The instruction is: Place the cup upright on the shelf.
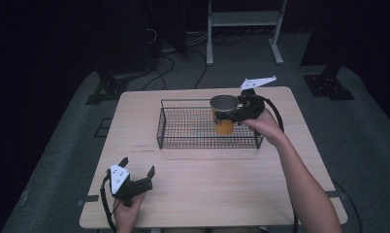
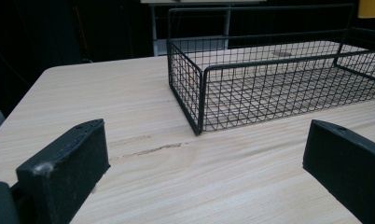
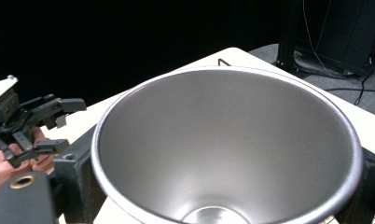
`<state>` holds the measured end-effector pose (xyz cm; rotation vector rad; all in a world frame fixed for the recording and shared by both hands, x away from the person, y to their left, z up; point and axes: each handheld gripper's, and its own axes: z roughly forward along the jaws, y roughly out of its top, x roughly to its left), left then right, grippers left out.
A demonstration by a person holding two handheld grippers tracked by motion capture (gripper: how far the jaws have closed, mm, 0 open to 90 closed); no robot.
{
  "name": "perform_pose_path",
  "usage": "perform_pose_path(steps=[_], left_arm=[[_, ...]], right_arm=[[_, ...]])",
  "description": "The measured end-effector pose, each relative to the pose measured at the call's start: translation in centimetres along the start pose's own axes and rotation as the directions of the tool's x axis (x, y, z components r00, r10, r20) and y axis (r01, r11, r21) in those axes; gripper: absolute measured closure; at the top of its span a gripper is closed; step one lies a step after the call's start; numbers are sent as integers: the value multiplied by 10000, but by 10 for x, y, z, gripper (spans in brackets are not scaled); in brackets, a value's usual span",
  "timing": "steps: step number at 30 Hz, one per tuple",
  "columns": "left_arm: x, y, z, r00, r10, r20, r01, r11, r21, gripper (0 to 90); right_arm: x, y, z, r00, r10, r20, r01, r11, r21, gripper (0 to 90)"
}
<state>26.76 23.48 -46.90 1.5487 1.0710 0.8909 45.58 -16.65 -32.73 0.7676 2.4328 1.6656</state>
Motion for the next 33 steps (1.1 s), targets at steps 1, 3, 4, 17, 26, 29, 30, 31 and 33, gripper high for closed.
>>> perform_pose_path(steps=[1,3,4,17,26,29,30,31,33], left_arm=[[0,0,0,10000,-2,4,2,10000,-7,0],[0,0,0,10000,-10,10,10,10000,-7,0],[0,0,0,10000,-11,8,11,10000,0,0],[0,0,0,10000,-26,19,26,10000,-2,0],[1,0,0,10000,-19,21,19,10000,2,0],[1,0,0,10000,-31,25,31,10000,-21,0],[1,0,0,10000,-29,23,29,10000,-14,0],[1,0,0,10000,-29,23,29,10000,-14,0],[1,0,0,10000,-29,25,29,10000,-5,0]], right_arm=[[-2,1,1,10000,19,-2,-19,10000,-46,106],[-6,2,4,10000,94,10,-94,9999,-40,106],[-7,3,6,10000,93,4,-93,10000,-34,106],[-24,6,23,9996,252,118,-253,9996,79,106],[-46,-8,41,9989,380,280,-396,9973,618,106],[-51,-11,44,9977,641,204,-653,9958,643,106],[-54,-13,47,9970,725,273,-740,9954,613,106],[-54,-13,47,9970,725,273,-740,9954,613,106],[-56,-15,49,9966,774,284,-790,9951,599,106]])
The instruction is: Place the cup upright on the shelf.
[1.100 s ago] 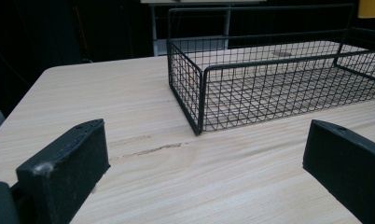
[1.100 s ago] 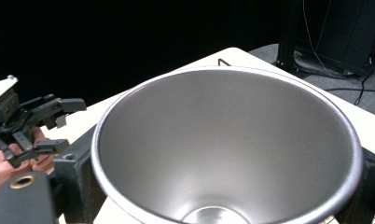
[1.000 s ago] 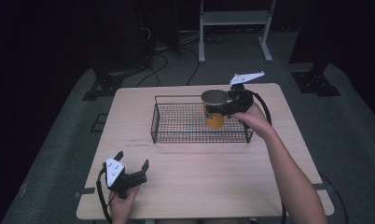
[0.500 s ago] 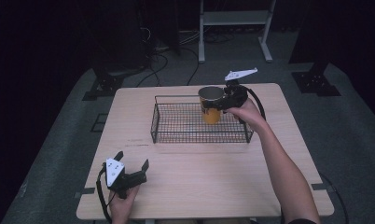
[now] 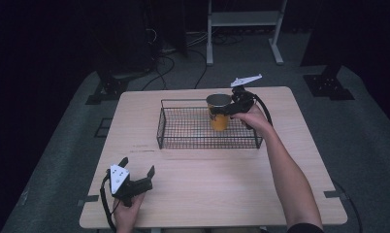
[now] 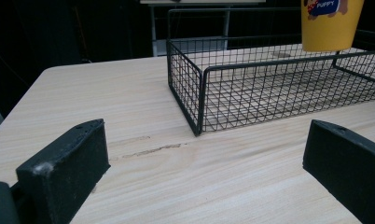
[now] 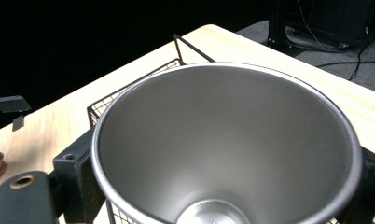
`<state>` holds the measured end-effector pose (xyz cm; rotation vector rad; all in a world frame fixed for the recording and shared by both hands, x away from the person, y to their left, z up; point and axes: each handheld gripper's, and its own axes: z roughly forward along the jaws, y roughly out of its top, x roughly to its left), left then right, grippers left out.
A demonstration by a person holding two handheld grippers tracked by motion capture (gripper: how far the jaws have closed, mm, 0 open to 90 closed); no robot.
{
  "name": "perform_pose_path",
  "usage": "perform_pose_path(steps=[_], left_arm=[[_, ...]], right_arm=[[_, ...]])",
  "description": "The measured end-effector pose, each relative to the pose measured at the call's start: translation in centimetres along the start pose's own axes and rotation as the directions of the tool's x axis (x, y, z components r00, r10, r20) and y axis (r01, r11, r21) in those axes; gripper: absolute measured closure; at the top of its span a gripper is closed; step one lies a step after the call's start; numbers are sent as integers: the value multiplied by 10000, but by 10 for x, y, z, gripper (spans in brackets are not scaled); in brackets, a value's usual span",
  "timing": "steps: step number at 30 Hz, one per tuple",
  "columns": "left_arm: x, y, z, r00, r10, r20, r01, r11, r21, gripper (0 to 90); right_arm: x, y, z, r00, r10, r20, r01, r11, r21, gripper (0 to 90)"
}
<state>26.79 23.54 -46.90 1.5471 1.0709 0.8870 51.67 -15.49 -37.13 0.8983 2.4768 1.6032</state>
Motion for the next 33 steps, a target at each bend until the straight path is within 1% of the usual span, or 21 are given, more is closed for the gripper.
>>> perform_pose_path(steps=[7,8,14,17,19,20,21,23,25,27,31,32,33], left_arm=[[0,0,0,10000,6,4,-6,10000,-16,0],[0,0,0,10000,5,4,-5,10000,-16,0],[0,0,0,10000,-11,-5,11,10000,-6,0],[0,0,0,10000,-8,-5,8,10000,-2,0],[0,0,0,10000,-3,1,3,10000,-9,0],[0,0,0,10000,-13,0,13,10000,-25,0],[0,0,0,10000,-13,0,13,10000,-25,0],[0,0,0,10000,-27,-3,27,10000,-14,0],[0,0,0,10000,-39,0,39,10000,-28,0],[0,0,0,10000,-38,7,38,10000,-38,0],[0,0,0,10000,-21,9,21,10000,-33,0],[0,0,0,10000,-25,9,25,10000,-34,0],[0,0,0,10000,-22,6,22,10000,-30,0]], right_arm=[[-4,-2,5,10000,38,76,-38,10000,5,106],[-5,0,7,10000,0,88,-2,9997,259,106],[-4,5,13,9997,-237,-7,237,9986,463,106],[-6,2,21,9994,-336,46,332,9977,596,106],[-8,-1,26,9995,-321,-14,321,9967,750,106],[-9,-4,32,9991,-403,-110,412,9948,935,105],[-9,-4,32,9991,-403,-110,412,9948,935,105],[-9,-7,36,9983,-580,-2,577,9923,1096,105],[-12,-8,39,9987,-508,39,501,9930,1068,105],[-13,-10,42,9985,-537,134,520,9930,1063,104],[-13,-14,48,9972,-721,211,686,9887,1332,103],[-13,-16,50,9962,-833,260,784,9853,1519,103],[-13,-16,50,9962,-833,260,784,9853,1519,103]])
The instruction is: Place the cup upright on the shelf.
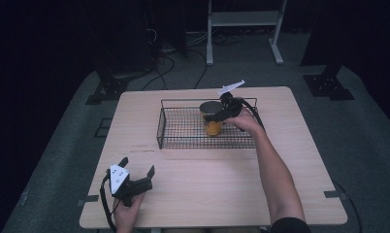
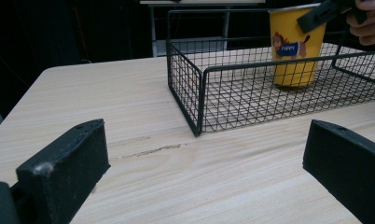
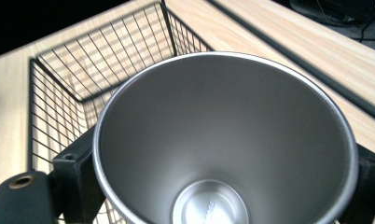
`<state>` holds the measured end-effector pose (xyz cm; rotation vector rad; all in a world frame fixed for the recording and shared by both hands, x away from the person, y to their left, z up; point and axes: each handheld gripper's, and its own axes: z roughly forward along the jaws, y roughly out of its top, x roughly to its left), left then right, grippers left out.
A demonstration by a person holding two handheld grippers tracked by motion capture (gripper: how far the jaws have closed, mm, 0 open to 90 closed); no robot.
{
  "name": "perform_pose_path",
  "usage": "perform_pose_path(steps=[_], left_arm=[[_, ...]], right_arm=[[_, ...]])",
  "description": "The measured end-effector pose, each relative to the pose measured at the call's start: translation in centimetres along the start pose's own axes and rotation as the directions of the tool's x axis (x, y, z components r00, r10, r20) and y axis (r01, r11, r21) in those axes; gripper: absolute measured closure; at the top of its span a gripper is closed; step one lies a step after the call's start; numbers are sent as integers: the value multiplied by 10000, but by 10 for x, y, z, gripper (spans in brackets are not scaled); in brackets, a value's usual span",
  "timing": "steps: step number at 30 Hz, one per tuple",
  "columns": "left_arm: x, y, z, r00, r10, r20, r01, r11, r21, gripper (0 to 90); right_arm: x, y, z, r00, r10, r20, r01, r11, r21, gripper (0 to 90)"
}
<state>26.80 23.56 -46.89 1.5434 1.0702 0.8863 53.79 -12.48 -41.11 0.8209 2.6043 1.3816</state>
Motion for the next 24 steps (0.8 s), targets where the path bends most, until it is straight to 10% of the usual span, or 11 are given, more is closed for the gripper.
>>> perform_pose_path(steps=[24], left_arm=[[0,0,0,10000,8,-9,-8,10000,6,0]], right_arm=[[11,0,-2,9978,-543,381,561,9972,-489,3]])
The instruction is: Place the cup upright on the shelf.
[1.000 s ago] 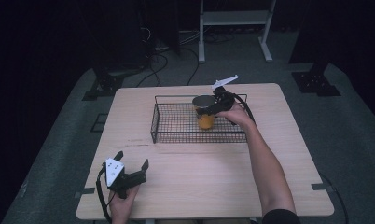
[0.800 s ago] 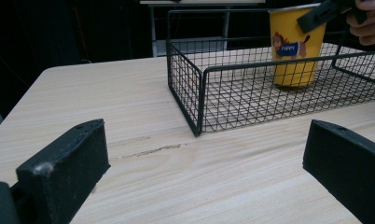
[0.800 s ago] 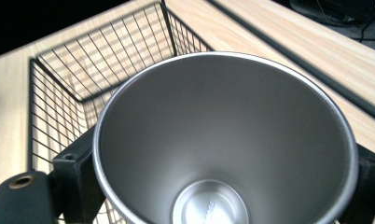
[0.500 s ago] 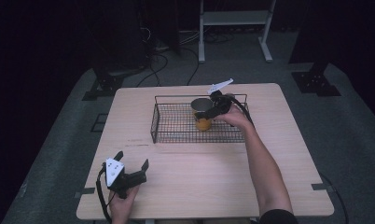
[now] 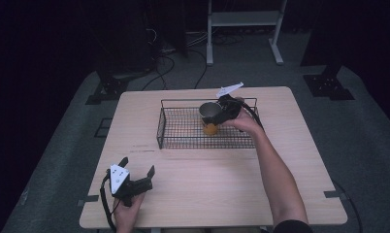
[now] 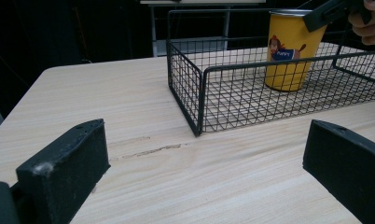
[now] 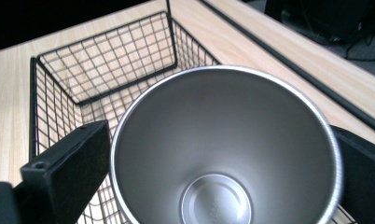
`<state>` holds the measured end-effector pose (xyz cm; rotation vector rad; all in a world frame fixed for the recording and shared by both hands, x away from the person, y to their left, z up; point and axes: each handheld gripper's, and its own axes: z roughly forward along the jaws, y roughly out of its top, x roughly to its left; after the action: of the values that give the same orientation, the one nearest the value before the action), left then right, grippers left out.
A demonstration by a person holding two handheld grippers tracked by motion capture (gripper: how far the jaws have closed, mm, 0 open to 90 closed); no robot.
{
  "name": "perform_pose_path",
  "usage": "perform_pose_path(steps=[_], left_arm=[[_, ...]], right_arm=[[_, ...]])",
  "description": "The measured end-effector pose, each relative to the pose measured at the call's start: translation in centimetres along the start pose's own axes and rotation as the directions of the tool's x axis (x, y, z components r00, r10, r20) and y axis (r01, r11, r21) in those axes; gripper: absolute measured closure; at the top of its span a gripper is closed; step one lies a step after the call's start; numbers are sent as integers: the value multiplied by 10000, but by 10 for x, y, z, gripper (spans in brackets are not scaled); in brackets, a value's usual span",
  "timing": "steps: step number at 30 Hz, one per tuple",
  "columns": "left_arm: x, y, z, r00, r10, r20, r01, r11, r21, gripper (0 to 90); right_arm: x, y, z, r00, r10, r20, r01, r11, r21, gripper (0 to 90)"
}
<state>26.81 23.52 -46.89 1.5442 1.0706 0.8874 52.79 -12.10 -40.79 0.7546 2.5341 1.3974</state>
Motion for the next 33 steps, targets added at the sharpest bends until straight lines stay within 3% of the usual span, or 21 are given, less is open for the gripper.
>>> perform_pose_path(steps=[14,33], left_arm=[[-1,0,0,10000,34,-24,-33,10000,12,0],[-1,0,1,10000,19,-96,-19,10000,13,0]], right_arm=[[0,2,-15,10000,86,-7,-87,9990,-442,3],[4,10,-53,9995,194,-232,-225,9896,-1421,4]])
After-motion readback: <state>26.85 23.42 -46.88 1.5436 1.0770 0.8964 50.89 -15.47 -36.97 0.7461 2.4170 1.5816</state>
